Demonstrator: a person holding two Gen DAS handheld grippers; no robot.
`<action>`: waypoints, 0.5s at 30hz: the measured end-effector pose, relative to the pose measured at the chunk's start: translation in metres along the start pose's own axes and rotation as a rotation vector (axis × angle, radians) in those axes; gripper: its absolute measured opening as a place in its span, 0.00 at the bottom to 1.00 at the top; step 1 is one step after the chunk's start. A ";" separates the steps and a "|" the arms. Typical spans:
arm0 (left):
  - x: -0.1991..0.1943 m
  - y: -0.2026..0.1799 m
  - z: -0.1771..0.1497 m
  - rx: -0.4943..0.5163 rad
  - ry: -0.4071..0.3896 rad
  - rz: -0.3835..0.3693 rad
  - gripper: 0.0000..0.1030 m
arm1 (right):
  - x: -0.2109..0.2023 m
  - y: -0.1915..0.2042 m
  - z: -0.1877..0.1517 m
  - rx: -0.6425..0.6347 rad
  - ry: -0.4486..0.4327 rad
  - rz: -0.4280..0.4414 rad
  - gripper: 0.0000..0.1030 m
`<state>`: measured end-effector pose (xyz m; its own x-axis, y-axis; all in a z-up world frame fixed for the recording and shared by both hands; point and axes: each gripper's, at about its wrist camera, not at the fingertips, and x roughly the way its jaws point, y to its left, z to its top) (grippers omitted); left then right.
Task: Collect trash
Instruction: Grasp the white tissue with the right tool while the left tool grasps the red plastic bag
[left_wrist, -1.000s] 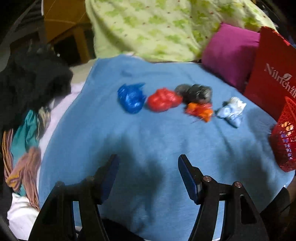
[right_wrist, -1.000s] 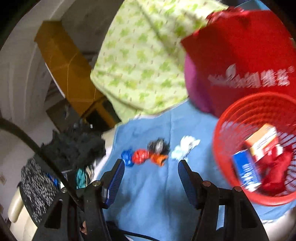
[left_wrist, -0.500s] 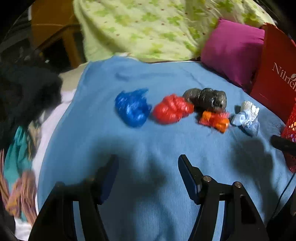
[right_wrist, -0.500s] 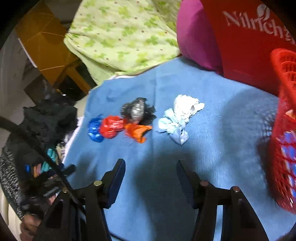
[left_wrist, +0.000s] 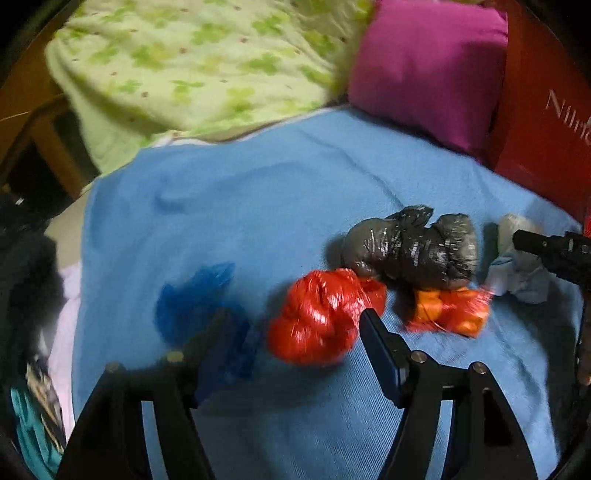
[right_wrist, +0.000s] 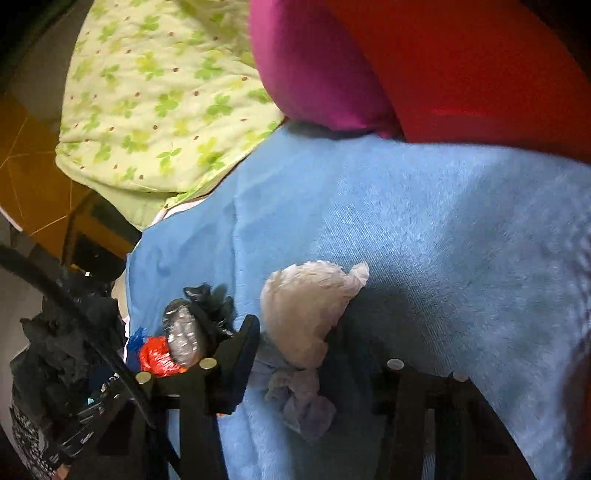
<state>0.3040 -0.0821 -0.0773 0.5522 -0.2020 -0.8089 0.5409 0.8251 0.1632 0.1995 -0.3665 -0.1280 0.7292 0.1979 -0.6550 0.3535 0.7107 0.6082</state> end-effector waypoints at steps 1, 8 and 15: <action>0.008 -0.001 0.002 0.010 0.019 -0.011 0.69 | 0.001 -0.001 0.000 -0.005 -0.003 0.004 0.47; 0.037 -0.008 0.003 0.041 0.091 -0.095 0.69 | 0.016 0.004 -0.001 -0.037 0.063 0.044 0.35; 0.036 -0.020 -0.013 0.045 0.114 -0.059 0.47 | 0.023 0.008 -0.001 -0.051 0.082 0.094 0.38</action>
<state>0.3045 -0.0989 -0.1167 0.4442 -0.1858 -0.8764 0.5994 0.7887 0.1366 0.2187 -0.3559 -0.1391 0.7068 0.3177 -0.6320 0.2544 0.7196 0.6462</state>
